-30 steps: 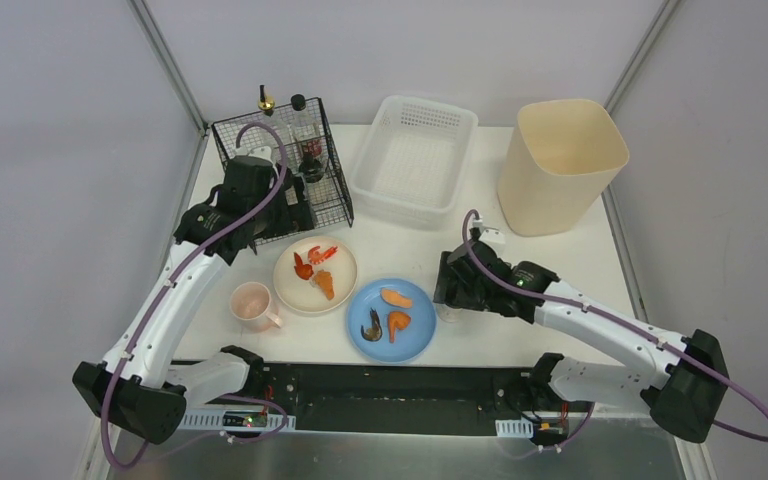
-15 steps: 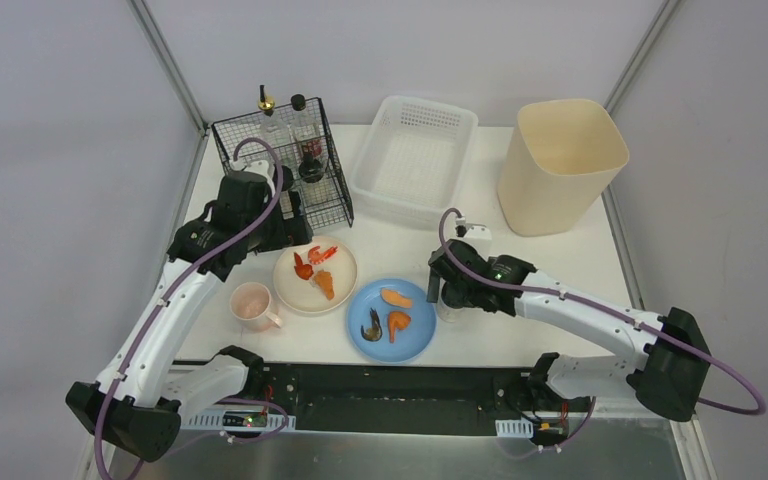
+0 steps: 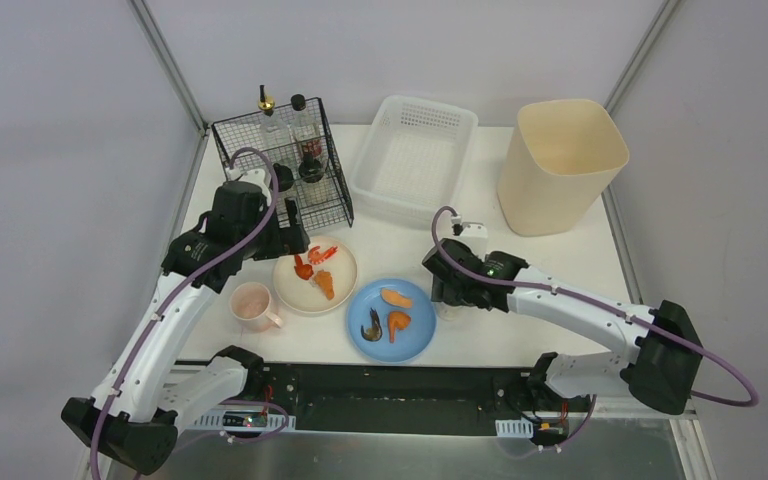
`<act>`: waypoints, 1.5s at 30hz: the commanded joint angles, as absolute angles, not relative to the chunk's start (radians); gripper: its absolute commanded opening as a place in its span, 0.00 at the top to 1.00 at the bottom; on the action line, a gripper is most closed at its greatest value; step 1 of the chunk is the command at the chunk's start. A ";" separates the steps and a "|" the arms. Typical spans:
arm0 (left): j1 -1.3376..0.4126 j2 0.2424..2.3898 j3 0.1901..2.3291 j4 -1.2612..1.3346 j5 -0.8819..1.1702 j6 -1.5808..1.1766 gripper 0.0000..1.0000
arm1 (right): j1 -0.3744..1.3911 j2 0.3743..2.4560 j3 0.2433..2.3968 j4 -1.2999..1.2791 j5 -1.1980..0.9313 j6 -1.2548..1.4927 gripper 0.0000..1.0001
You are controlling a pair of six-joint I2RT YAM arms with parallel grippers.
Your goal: Clear the kitchen counter
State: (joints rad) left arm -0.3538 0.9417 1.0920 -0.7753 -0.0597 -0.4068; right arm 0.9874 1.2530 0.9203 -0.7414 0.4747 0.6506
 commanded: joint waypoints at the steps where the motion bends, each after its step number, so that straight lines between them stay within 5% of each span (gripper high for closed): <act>1: -0.359 0.916 1.069 -0.789 -0.040 -0.384 0.01 | 0.993 1.255 0.995 -0.749 0.496 0.653 0.65; 19: -0.359 0.870 1.029 -0.789 -0.117 -0.419 0.01 | 1.028 1.406 1.406 -0.765 0.549 0.511 0.72; 29: -0.358 0.751 1.001 -0.795 -0.349 -0.484 0.01 | 1.025 1.624 1.716 -0.660 0.503 0.357 0.71; 45: -0.356 0.678 0.972 -0.781 -0.326 -0.500 0.01 | 1.014 2.009 2.199 -0.595 0.444 0.262 0.72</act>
State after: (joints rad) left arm -0.3538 0.6735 0.9817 -0.7956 -0.3244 -0.4843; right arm 1.0225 1.9491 2.0716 -0.6724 0.4320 0.2993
